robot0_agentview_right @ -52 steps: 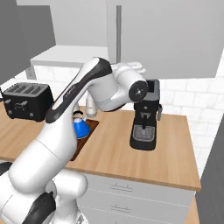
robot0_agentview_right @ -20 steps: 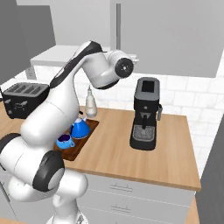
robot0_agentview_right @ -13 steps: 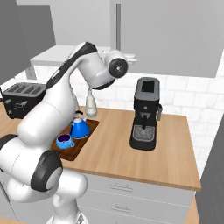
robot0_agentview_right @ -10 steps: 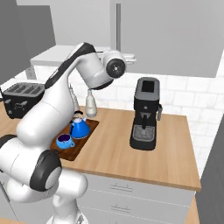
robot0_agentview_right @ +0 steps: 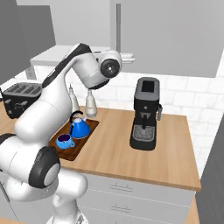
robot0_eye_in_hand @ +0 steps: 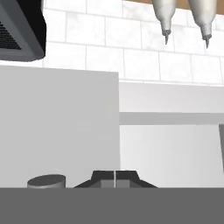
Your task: Pick the kettle from the counter and place it on the tray. Then pick the mug from the cabinet and place it on the tray. Then close the cabinet doors.
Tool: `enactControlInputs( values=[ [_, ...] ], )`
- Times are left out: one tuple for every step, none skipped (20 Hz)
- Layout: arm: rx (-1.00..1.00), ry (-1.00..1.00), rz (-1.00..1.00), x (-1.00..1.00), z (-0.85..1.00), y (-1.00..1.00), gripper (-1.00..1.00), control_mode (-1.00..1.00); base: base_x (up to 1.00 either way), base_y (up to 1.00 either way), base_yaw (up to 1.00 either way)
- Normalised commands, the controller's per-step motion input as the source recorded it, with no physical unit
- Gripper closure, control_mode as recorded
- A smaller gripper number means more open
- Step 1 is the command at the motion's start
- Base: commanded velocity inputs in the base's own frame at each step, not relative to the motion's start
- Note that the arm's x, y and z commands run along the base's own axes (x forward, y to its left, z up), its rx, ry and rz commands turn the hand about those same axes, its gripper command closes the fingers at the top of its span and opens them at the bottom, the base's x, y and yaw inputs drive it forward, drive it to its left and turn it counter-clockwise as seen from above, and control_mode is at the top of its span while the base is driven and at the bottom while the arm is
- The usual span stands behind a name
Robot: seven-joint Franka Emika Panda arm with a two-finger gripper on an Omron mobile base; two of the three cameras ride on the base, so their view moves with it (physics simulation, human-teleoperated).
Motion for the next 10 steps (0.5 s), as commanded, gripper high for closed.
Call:
enactControlInputs(
  values=[
    [0.0,0.08,-0.05,0.71,-0.26,0.51,1.0,-1.0,0.0,0.0,0.0],
    [0.0,0.1,-0.04,0.66,-0.22,0.45,1.0,-1.0,0.0,0.0,0.0],
    [0.0,0.11,-0.04,0.6,-0.18,0.44,1.0,-1.0,0.0,0.0,0.0],
    [0.0,0.14,-0.03,0.52,-0.12,0.42,1.0,-1.0,0.0,0.0,0.0],
    [0.0,0.17,-0.03,0.36,-0.05,0.43,1.0,-1.0,0.0,0.0,0.0],
    [-0.02,0.18,-0.03,0.23,-0.01,0.43,1.0,-1.0,0.0,0.0,0.0],
    [-0.04,0.18,-0.04,0.04,0.0,0.44,1.0,-1.0,0.0,0.0,0.0],
    [-0.04,0.18,-0.06,0.0,0.0,0.45,1.0,-1.0,0.0,0.0,0.0],
    [-0.04,0.17,-0.07,0.0,0.0,0.51,1.0,-1.0,0.0,0.0,0.0],
    [-0.06,0.14,-0.07,0.0,0.0,0.61,1.0,-1.0,0.0,0.0,0.0]
  ],
)
